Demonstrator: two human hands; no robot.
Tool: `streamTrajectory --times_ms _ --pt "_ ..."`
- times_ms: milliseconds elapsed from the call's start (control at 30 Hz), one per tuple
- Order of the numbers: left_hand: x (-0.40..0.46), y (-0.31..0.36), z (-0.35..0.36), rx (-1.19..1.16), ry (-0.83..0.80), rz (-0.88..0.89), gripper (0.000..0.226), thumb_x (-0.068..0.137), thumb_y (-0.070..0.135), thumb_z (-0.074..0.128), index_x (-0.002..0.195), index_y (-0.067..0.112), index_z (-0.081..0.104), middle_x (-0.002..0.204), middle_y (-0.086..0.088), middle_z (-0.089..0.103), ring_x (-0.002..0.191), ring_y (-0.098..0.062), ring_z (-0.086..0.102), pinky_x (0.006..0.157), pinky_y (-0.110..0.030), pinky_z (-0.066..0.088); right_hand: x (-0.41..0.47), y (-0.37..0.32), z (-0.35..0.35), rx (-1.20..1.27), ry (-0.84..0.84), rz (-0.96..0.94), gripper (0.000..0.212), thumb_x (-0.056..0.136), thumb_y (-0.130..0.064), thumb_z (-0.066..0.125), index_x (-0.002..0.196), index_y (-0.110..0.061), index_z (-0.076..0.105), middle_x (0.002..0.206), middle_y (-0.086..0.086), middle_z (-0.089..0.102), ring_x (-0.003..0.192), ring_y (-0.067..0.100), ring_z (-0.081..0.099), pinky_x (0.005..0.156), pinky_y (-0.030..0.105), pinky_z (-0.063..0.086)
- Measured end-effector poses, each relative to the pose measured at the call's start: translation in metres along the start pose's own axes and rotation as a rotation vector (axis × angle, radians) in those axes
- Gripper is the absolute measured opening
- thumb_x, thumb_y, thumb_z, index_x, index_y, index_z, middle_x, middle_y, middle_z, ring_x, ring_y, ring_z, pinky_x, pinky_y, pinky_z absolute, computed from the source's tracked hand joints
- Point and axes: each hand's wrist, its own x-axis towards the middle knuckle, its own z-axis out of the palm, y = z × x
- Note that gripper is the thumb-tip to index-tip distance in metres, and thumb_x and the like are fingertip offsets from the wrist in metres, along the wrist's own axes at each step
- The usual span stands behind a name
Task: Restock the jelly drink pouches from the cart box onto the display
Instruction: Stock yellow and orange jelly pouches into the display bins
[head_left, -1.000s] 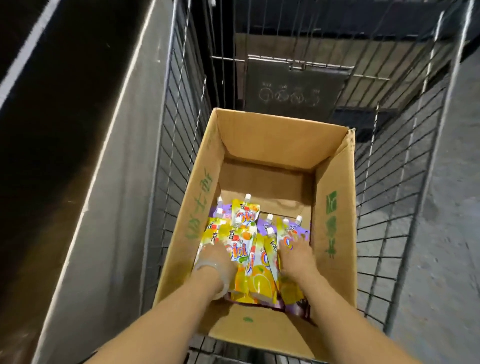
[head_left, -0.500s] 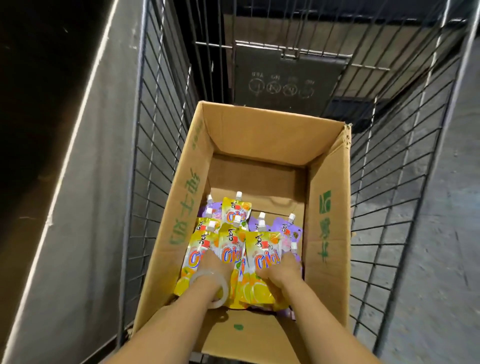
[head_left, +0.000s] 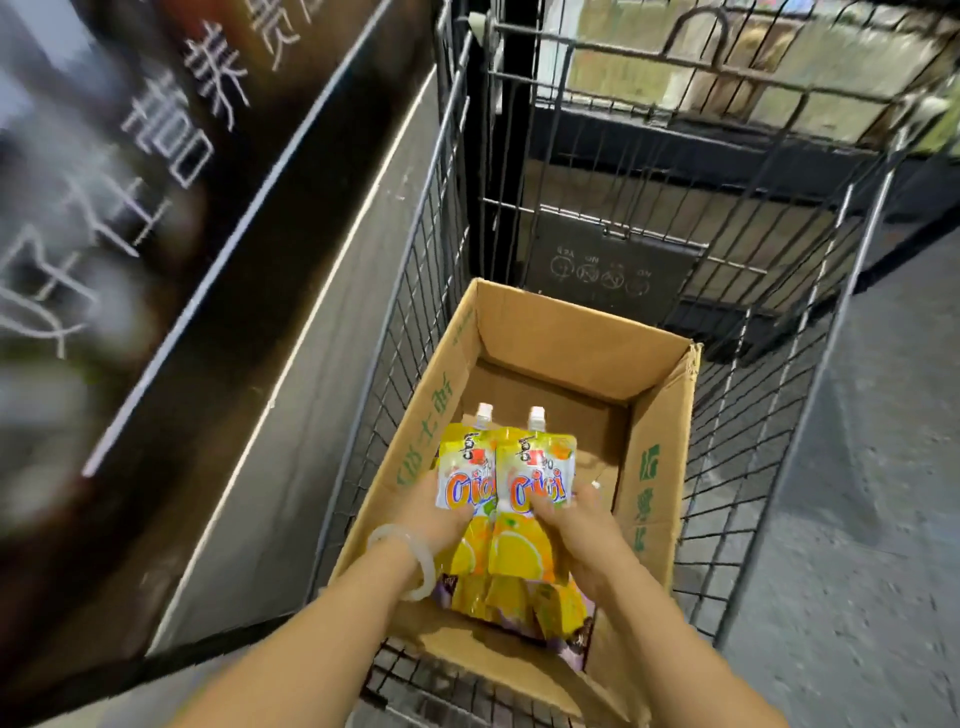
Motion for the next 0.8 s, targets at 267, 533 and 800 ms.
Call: streamTrajectory --times_ms 267,533,800 --pt "-0.098 -0.015 -0.003 -0.495 0.126 0.102 0.045 0.078 0.021 0.074 0.116 0.014 0.052 0.115 -0.008 0.066 0.104 -0.027 0.064 0.092 -0.047 0.052 -0.081 -0.046 -0.011 -0.181 -0.281 -0.175 0.034 0.083 0.002 0.063 0.116 0.0 0.053 0.084 0.008 0.065 0.068 0.018 0.058 0.061 0.029 0.047" --pt "-0.216 -0.087 0.005 -0.808 0.337 0.135 0.049 0.078 0.014 0.073 0.122 0.009 0.052 0.117 -0.015 0.066 0.103 -0.034 0.065 0.091 -0.056 0.05 -0.185 -0.031 0.004 -0.358 -0.563 -0.314 0.035 0.075 0.005 0.072 0.104 -0.007 0.056 0.095 0.016 0.07 0.082 0.031 0.066 0.079 0.044 0.054" --pt "-0.326 -0.157 -0.008 -1.009 0.588 0.107 0.037 0.087 0.001 0.062 0.121 0.005 0.048 0.118 -0.016 0.063 0.104 -0.034 0.062 0.094 -0.052 0.049 -0.26 0.023 0.062 -0.52 -0.831 -0.282 0.025 0.079 0.004 0.068 0.102 -0.005 0.062 0.088 0.01 0.073 0.075 0.023 0.071 0.066 0.037 0.058"
